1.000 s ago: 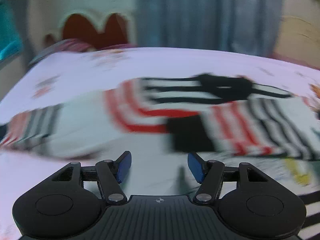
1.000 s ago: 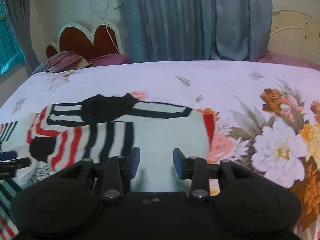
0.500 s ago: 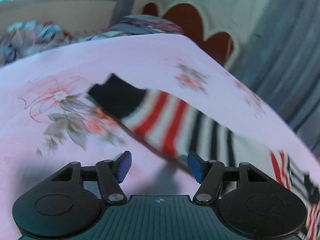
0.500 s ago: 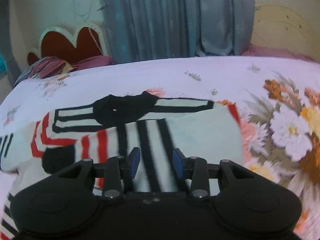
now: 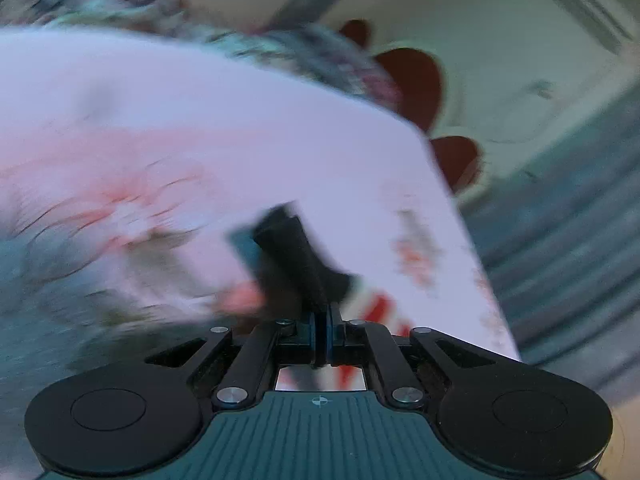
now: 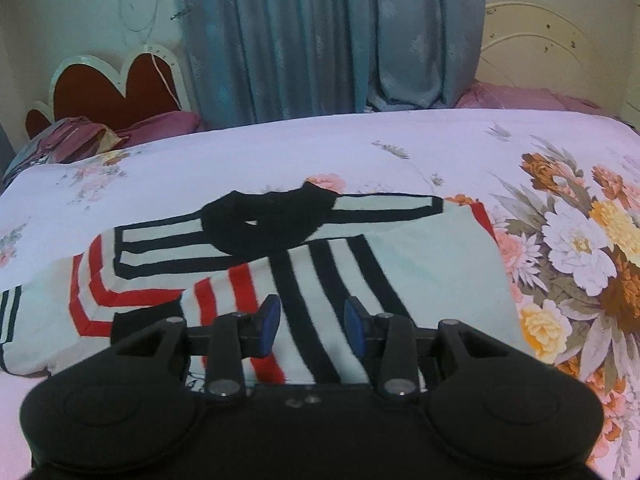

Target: Fold small clothes

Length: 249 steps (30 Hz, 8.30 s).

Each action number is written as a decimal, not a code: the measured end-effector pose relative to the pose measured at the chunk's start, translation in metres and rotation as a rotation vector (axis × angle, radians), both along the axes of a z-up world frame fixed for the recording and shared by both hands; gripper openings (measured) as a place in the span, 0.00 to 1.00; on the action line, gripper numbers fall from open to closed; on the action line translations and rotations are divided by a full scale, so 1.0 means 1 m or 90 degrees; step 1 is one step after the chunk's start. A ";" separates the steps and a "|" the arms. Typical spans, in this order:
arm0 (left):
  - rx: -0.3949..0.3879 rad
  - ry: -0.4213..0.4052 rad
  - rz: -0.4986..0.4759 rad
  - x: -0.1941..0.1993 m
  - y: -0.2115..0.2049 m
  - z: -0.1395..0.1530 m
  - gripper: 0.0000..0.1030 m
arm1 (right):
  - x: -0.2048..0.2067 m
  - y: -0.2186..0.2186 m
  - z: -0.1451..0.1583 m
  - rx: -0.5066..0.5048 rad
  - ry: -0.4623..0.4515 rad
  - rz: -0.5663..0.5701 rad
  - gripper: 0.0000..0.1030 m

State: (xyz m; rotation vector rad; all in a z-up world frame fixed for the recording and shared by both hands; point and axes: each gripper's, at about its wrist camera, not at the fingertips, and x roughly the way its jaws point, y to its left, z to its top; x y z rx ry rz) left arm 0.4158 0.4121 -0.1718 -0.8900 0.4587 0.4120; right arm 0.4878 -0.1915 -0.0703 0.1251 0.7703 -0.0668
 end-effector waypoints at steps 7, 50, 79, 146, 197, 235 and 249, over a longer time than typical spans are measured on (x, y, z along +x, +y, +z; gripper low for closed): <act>0.110 -0.056 -0.218 0.050 -0.119 0.054 0.03 | -0.001 -0.009 -0.004 0.002 -0.007 0.006 0.33; 0.352 0.133 -0.463 0.039 -0.296 0.026 0.41 | 0.032 -0.075 -0.055 0.186 0.044 0.029 0.38; 0.308 0.056 -0.538 0.050 -0.297 0.061 0.47 | 0.007 -0.048 -0.011 0.042 -0.030 0.103 0.21; 0.430 0.074 -0.608 0.046 -0.346 0.028 0.84 | 0.002 0.016 -0.048 -0.073 0.057 0.200 0.29; 0.467 0.171 -0.580 0.067 -0.401 0.014 0.93 | 0.005 -0.045 -0.069 -0.030 0.028 0.145 0.27; 0.313 0.163 -0.542 -0.126 -0.277 0.022 0.69 | -0.192 -0.148 -0.041 0.203 0.072 0.080 0.44; -0.040 0.060 -0.615 -0.195 -0.234 -0.019 0.59 | -0.289 -0.147 -0.091 0.466 0.105 -0.009 0.40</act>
